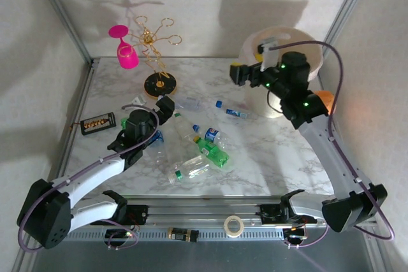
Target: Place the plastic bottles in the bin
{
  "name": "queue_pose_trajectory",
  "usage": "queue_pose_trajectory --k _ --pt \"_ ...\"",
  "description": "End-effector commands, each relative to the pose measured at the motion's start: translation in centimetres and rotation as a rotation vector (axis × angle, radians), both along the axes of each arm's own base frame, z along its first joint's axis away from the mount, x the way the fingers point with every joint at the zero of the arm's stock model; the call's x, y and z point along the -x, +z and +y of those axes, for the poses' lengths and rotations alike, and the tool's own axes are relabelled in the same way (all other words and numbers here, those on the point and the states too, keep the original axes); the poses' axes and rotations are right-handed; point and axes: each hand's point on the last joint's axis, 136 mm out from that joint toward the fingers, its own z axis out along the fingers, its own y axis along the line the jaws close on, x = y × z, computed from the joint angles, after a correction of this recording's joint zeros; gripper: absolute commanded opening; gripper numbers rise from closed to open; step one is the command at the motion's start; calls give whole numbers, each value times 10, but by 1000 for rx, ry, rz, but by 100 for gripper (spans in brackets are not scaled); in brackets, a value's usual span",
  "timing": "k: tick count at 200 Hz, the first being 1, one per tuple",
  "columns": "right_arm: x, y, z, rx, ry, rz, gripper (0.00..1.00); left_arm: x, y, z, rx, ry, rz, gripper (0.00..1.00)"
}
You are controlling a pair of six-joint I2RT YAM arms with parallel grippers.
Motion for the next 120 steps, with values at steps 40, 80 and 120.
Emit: queue_pose_trajectory --k 40,80,120 --pt "-6 -114 55 313 91 232 99 9 2 35 18 128 -26 100" --pt "-21 -182 60 548 52 355 99 9 -1 37 21 127 -20 100" --pt "-47 -240 39 807 -89 403 99 9 -3 39 23 132 -16 100"
